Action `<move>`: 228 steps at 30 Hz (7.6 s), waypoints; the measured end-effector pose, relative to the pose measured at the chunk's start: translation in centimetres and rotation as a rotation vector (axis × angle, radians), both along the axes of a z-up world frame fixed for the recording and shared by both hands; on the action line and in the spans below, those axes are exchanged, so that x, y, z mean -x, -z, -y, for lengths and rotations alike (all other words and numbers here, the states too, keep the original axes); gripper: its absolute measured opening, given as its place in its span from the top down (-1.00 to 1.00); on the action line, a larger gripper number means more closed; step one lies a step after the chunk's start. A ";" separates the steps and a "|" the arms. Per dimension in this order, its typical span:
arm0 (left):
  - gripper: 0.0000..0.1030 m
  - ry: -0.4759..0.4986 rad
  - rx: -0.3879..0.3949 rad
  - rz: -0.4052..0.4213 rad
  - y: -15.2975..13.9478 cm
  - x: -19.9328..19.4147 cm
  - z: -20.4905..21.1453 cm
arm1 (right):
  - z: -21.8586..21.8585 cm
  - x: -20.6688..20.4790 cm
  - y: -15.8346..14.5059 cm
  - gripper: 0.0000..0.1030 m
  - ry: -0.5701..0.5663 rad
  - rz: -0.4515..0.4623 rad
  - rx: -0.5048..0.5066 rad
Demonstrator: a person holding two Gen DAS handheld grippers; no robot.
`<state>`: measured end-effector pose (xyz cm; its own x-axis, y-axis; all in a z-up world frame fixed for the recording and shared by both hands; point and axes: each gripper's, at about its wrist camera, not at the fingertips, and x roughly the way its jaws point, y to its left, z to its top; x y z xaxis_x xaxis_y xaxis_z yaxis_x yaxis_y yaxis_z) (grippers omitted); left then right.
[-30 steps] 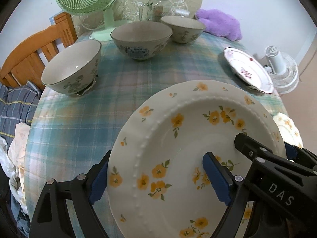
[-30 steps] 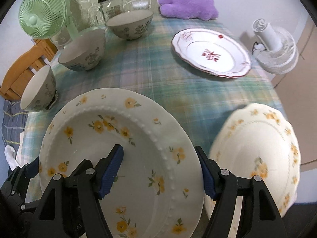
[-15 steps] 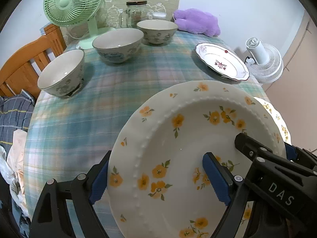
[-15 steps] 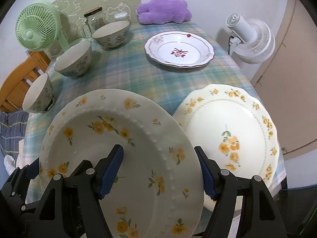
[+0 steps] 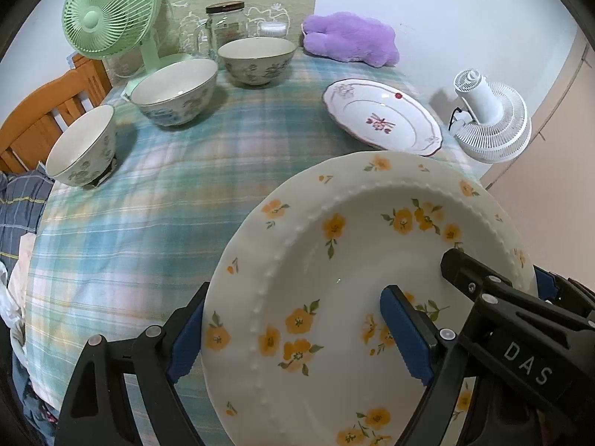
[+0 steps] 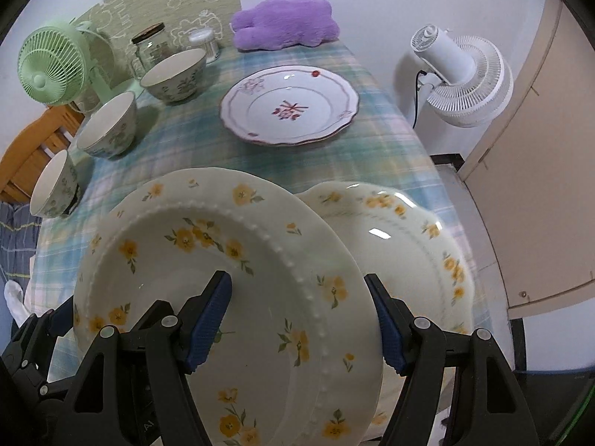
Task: Organize plates and bowls
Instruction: 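Lift the medium plate with both tools and carry it over the large plate, then lower the medium plate with both tools onto the large plate, then open both tools and lift them off the stacked plates, then move both tools to the red-patterned white plate and close on its rim, then lift the red-patterned plate with both tools and carry it over the flower-plate stack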
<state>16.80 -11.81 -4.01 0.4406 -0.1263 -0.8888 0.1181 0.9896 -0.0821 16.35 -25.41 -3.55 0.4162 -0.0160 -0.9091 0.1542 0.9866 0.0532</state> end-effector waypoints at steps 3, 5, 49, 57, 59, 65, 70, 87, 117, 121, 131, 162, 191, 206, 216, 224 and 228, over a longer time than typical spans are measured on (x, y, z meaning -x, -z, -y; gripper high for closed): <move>-0.71 -0.009 0.001 0.006 -0.1 -0.2 1.3 | 1.6 -0.3 -0.2 -0.44 -0.012 0.008 0.004; -0.71 -0.014 0.003 0.007 -0.1 -0.3 2.4 | 2.6 -0.5 -0.3 -0.44 -0.018 0.011 0.005; -0.73 -0.052 0.031 -0.081 5.5 -0.5 13.9 | 14.4 -1.3 3.9 -0.34 -0.036 -0.067 0.069; -0.74 -0.060 -0.010 -0.062 5.5 -0.3 13.9 | 14.4 -1.0 4.1 -0.22 -0.055 -0.071 0.062; -0.74 -0.059 -0.021 -0.062 5.5 -0.3 13.9 | 14.5 -0.8 3.9 -0.13 -0.061 -0.068 0.063; -0.75 -0.042 -0.057 -0.028 4.7 -0.1 13.8 | 14.8 -0.1 2.9 0.03 -0.058 -0.043 0.085; -0.75 -0.036 -0.070 -0.012 4.3 0.0 13.5 | 14.4 0.3 2.3 0.22 -0.072 -0.037 0.103; -0.75 -0.080 -0.080 -0.026 3.8 0.0 10.8 | 12.3 -0.9 4.2 0.21 -0.094 -0.073 0.083; -0.80 -0.044 -0.034 0.013 0.6 0.3 5.8 | 9.0 0.2 0.9 -0.26 -0.028 0.018 0.016; -0.82 0.000 -0.051 0.047 -0.9 -0.1 4.6 | 7.6 0.5 -0.8 -0.26 0.014 0.054 0.010; -0.82 0.031 -0.027 0.116 -3.8 -2.9 3.0 | 4.2 -1.1 -4.6 -0.26 0.074 0.151 0.042; -0.69 -0.069 -0.096 0.089 3.8 -21.1 9.0 | 9.4 -21.5 2.9 -0.26 0.053 0.114 0.004; -0.39 -0.044 -0.092 -0.038 7.1 -19.9 7.1 | 6.7 -20.9 6.0 0.06 -0.002 -0.013 -0.025; -0.41 -0.056 -0.055 -0.026 7.3 -18.8 5.7 | 5.7 -20.1 6.6 0.06 -0.037 -0.037 -0.043; -0.40 -0.048 -0.050 -0.021 7.2 -19.2 5.9 | 5.5 -21.4 7.3 0.06 -0.043 -0.046 -0.010; -0.40 -0.069 -0.049 -0.012 5.6 -18.8 5.7 | 5.2 -21.0 5.9 0.06 -0.061 -0.008 0.010; -0.40 -0.075 -0.045 0.008 4.2 -17.9 5.4 | 5.2 -20.4 4.5 0.06 -0.060 0.016 0.008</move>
<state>34.74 -17.20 -8.18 0.4544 -0.0526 -0.8892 0.0442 0.9984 -0.0364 36.77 -30.59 -8.03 0.4313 0.0019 -0.9022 0.0943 0.9944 0.0471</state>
